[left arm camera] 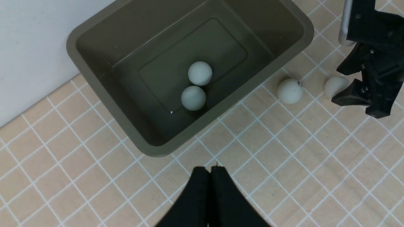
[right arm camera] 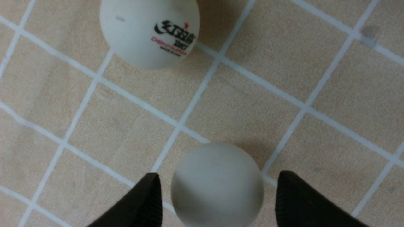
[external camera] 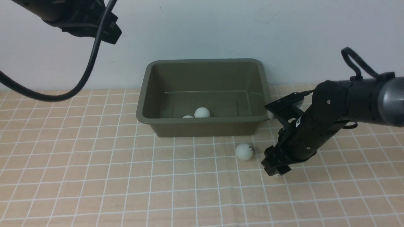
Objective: Put the table tennis balls into the box on the light coffee tablecloth.
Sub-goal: 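Release the ping pong ball into the bin and lift the gripper away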
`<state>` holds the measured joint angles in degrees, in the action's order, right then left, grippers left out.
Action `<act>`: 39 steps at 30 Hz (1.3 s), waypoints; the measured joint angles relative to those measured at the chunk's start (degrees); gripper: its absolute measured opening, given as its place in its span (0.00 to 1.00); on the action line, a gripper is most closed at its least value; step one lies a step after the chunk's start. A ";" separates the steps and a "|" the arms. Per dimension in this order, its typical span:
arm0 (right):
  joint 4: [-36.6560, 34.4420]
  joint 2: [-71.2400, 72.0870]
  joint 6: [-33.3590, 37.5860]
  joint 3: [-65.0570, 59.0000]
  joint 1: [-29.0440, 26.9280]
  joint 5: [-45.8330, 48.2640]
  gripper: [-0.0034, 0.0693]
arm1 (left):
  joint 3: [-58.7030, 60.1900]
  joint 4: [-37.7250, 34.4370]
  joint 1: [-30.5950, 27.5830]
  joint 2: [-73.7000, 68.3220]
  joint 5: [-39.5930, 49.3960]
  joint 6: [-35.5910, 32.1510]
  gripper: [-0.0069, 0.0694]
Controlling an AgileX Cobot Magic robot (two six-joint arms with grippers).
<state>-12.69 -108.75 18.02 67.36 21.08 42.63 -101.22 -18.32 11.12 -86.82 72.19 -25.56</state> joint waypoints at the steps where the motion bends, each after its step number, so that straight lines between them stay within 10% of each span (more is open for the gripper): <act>1: 0.19 0.00 -0.06 0.00 0.00 0.00 0.58 | 0.00 0.00 0.00 0.00 0.00 0.00 0.00; 17: 2.80 6.98 0.24 11.89 -2.37 12.81 0.50 | 0.00 0.05 0.00 0.00 0.00 0.00 0.00; 25: -12.49 -0.12 16.06 23.73 -2.63 12.21 0.50 | 0.00 0.05 0.00 0.00 0.00 0.00 0.00; 33: -13.03 -12.14 18.29 36.73 -2.63 8.41 0.50 | 0.00 0.05 0.00 0.00 0.00 0.00 0.00; 39: -12.78 -15.55 13.53 42.62 -2.63 10.03 0.73 | 0.00 0.05 0.00 0.00 0.00 0.00 0.00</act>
<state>-25.46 -124.30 31.54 109.98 18.45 52.66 -101.22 -18.27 11.12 -86.82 72.19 -25.56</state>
